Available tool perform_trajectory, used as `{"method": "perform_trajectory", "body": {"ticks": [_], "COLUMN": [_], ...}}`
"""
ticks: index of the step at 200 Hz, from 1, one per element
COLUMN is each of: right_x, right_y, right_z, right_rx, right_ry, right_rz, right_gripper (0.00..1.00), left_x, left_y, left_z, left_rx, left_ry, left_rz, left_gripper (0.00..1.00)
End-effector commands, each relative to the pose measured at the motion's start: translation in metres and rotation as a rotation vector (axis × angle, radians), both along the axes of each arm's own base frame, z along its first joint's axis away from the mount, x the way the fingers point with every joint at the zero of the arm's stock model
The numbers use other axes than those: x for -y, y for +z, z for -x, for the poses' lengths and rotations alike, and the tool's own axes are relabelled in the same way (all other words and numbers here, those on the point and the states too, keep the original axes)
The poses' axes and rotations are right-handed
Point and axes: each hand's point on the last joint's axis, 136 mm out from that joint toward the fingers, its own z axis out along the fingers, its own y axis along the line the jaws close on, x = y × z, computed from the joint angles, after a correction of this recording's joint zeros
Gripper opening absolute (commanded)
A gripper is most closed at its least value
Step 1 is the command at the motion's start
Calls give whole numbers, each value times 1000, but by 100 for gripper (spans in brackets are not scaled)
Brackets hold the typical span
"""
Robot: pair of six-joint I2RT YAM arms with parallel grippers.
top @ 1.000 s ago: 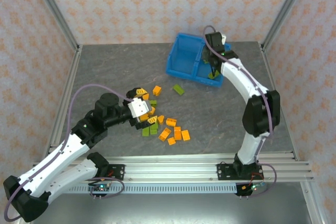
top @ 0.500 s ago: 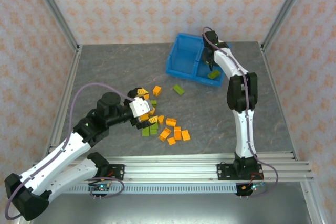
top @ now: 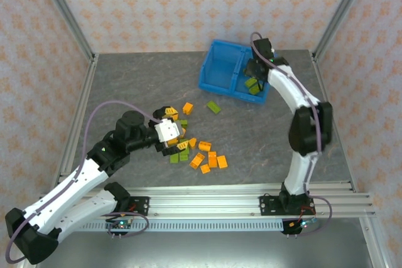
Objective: Sort the legos into containers by color
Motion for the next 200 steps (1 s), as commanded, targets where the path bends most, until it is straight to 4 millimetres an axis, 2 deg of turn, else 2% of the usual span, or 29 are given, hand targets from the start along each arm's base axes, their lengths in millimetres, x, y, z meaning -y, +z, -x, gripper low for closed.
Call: {"method": "perform_trajectory", "body": {"ticks": [1,19,39,71,90,118,153,200], "right_x": [-84,-117,-132,-149,-150,-152,-152,-152], "right_y": [41,19,-13,-59,-83,-117,-140,-166], "right_z": [41,77,87,81,69,63,60,63], "right_rx": [190,157,54,-73,-137,-232,-270,-343], "right_ry": [438,622,684,719,708,714,721,724], "right_rz": [-24,47,98,183,228,262,280,302], "right_gripper": [57,61,62,72,80,84,81,66], "left_x": [1,2,4,6,6,6,7,8], "left_y": [1,-6,-14,-28,-33,-36,-38,-41], "left_z": [14,17,17,17,15,13,12,11], "left_rx": [50,41,18,-17,-27,-31,-36,-50], "left_ry": [-92,-116,-135,-145,-142,-135,-135,-137], "left_rz": [-36,-62,-88,-122,-135,-144,-148,-151], "left_gripper": [100,100,100,100,100,100,100,100]}}
